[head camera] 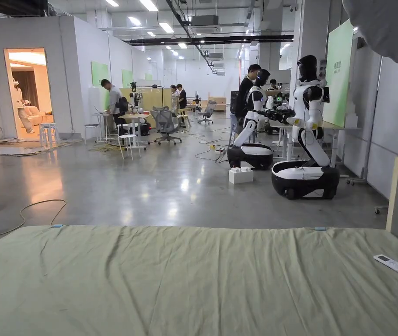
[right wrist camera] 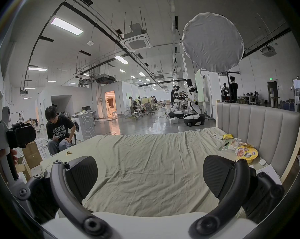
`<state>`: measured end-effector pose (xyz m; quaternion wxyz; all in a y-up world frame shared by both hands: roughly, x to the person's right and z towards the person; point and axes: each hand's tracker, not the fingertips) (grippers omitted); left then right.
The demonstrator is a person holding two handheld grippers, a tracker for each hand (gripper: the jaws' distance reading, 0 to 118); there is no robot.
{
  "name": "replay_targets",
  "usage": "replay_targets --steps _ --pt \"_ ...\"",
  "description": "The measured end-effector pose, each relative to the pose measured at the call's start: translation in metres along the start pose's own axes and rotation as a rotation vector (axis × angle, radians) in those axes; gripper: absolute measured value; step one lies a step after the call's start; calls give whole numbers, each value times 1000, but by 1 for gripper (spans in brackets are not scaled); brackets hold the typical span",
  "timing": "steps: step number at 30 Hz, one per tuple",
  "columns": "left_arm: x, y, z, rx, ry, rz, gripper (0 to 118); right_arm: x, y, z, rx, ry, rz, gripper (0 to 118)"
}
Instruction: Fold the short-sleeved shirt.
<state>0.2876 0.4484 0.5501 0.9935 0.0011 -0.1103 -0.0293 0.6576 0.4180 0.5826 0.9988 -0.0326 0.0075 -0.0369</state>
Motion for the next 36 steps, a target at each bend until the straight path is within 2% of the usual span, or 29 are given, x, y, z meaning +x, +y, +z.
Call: replay_targets --steps 6,14,15,19,26,29,31,32,36 --pt "1 0 -1 -4 -8 3 118 1 1 1 -6 -8 4 118" --pt "1 1 2 6 19 15 118 6 -1 -2 -43 16 -65 118" --pt "-1 3 2 5 20 25 118 6 0 -2 -41 1 -78 118" --pt "-6 4 3 9 10 55 118 4 8 -4 -55 -128 -223 118" --pt "-6 5 2 12 6 74 118 -11 27 -9 -183 -276 -287 118" --pt "-4 3 0 -1 0 74 118 -12 30 -7 -176 -225 -287 118" --pt "-3 3 -1 -4 -8 66 118 -10 31 -7 -183 -179 -332 118" --pt "-2 2 -1 -3 -11 62 118 -9 30 -5 -158 -178 -357 118" --pt "0 3 1 6 -15 50 118 -9 33 -5 -160 -209 -341 118"
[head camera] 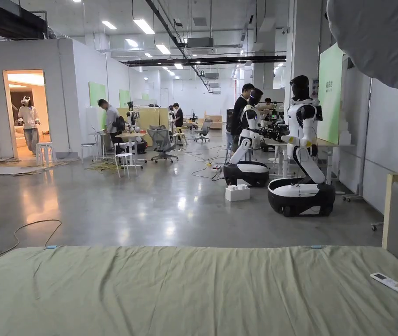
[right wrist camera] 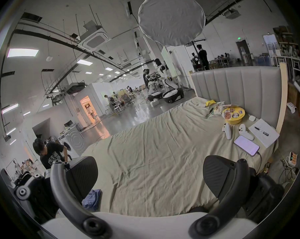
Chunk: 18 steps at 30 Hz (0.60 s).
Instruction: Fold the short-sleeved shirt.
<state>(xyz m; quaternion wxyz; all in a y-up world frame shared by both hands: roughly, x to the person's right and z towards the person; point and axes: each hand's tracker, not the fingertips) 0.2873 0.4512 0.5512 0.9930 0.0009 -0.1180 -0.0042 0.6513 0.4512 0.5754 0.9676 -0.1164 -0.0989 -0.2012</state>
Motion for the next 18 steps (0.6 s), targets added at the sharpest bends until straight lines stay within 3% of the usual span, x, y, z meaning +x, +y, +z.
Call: replay_targets --steps 7,13,18 --pt "0 0 -1 2 -15 28 118 -3 -8 -3 21 -8 61 118" --pt "1 -1 6 60 5 12 118 -1 -17 3 178 171 272 118" --pt "1 0 10 86 -1 8 118 1 -19 9 211 245 324 118"
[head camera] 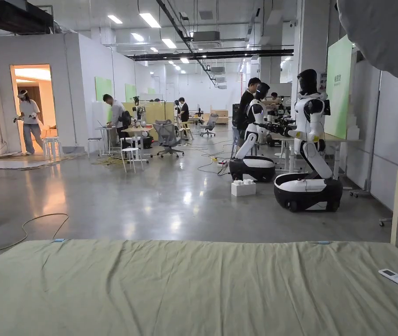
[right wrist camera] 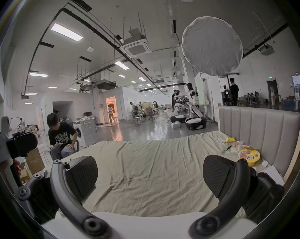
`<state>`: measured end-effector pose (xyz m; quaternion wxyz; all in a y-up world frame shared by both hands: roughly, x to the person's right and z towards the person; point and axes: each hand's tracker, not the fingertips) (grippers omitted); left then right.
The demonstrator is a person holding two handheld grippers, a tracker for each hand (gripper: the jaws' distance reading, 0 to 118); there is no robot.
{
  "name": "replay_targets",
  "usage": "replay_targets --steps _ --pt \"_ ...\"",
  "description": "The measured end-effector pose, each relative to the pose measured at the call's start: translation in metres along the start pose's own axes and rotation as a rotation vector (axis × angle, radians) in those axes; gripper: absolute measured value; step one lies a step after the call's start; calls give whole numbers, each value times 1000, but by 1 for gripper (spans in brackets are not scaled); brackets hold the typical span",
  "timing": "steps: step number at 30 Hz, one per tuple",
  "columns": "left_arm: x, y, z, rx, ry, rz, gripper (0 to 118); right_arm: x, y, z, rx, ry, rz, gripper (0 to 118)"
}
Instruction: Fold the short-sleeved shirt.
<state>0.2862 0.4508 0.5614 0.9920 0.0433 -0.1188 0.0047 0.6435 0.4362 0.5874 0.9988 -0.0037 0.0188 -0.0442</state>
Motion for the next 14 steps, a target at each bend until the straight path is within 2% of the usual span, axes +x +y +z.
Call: replay_targets --steps 3,5,14 --pt "1 0 -2 -12 6 -4 118 -4 -3 1 -3 -1 36 118" --pt "2 -1 -3 -20 5 -5 118 -7 0 0 29 -32 100 118" --pt "1 -3 -4 -39 11 -5 118 -4 -4 -3 -6 -30 67 118"
